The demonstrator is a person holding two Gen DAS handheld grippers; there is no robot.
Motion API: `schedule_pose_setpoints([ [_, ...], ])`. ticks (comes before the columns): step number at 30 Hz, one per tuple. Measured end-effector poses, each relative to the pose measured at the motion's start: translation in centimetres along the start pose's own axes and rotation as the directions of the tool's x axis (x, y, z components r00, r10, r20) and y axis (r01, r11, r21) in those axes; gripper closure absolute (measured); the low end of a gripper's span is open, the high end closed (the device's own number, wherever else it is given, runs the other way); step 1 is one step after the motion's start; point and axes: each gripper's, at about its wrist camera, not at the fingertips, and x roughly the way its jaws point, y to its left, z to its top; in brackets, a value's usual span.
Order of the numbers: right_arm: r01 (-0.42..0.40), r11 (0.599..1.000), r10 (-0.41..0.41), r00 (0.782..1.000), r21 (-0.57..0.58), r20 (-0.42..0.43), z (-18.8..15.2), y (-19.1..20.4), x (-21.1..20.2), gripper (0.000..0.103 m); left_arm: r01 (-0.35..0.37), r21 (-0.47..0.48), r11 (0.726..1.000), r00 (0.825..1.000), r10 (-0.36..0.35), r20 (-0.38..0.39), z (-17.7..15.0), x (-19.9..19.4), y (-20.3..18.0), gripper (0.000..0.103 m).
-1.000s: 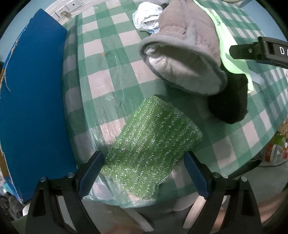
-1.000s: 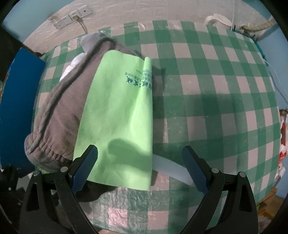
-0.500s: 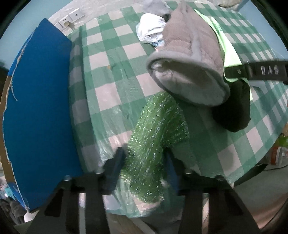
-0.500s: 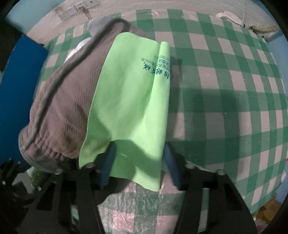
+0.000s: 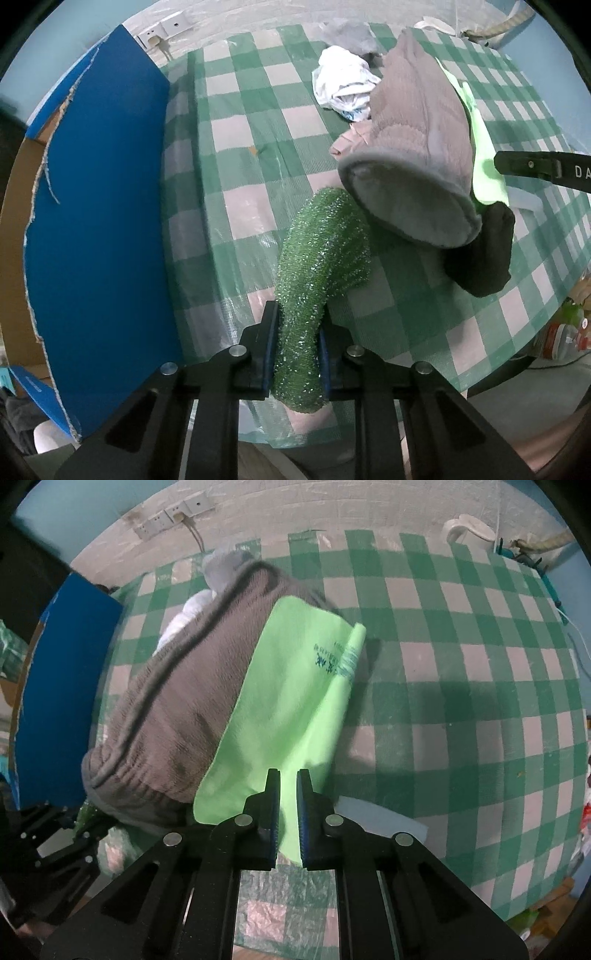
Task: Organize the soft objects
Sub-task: 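Close the left tool on the green scrubber while the right tool grasps the lime-green cloth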
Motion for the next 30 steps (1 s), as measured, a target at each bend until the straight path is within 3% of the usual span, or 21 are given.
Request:
schedule_pose_setpoints([
  [4,0.01,1.0,-0.01,1.0,0.024,-0.011,0.1,-1.0,0.1,0.094,0.001,-0.012,1.0,1.0,-0.001,-0.001,0.4,0.0,0.2,0.084],
  [5,0.032,0.999,-0.031,0.999,0.027,-0.018,0.3,-1.4,0.4,0.085,0.0,-0.014,1.0,1.0,0.0,-0.001,0.4,0.0,0.1,0.084],
  [6,0.048,0.998,-0.047,0.999,0.03,-0.026,0.5,-1.7,0.7,0.069,-0.002,-0.017,1.0,1.0,0.002,-0.001,0.0,-0.2,-0.2,0.084],
  [8,0.059,0.998,-0.058,0.998,0.033,-0.02,0.7,-2.2,0.9,0.055,-0.003,-0.023,1.0,1.0,0.003,-0.003,-0.8,-0.6,-0.8,0.084],
  [12,0.059,0.997,-0.059,0.998,0.044,-0.001,1.0,-2.9,1.0,0.052,-0.003,-0.03,1.0,1.0,0.003,0.003,-0.6,-0.9,-0.6,0.084],
  [26,-0.024,0.995,0.026,0.999,0.092,-0.02,1.1,-4.2,3.3,0.051,0.002,-0.041,0.999,1.0,-0.002,0.0,-0.6,-1.3,-0.5,0.084],
  [28,-0.027,0.997,0.028,1.0,0.077,-0.01,1.1,-3.8,3.3,0.056,0.003,-0.042,0.999,1.0,-0.003,-0.002,-0.5,-1.2,-0.5,0.084],
  [30,-0.047,0.997,0.048,0.999,0.062,-0.016,1.0,-3.3,3.5,0.075,0.004,-0.042,0.999,1.0,-0.004,-0.001,-0.5,-1.0,-0.5,0.084],
])
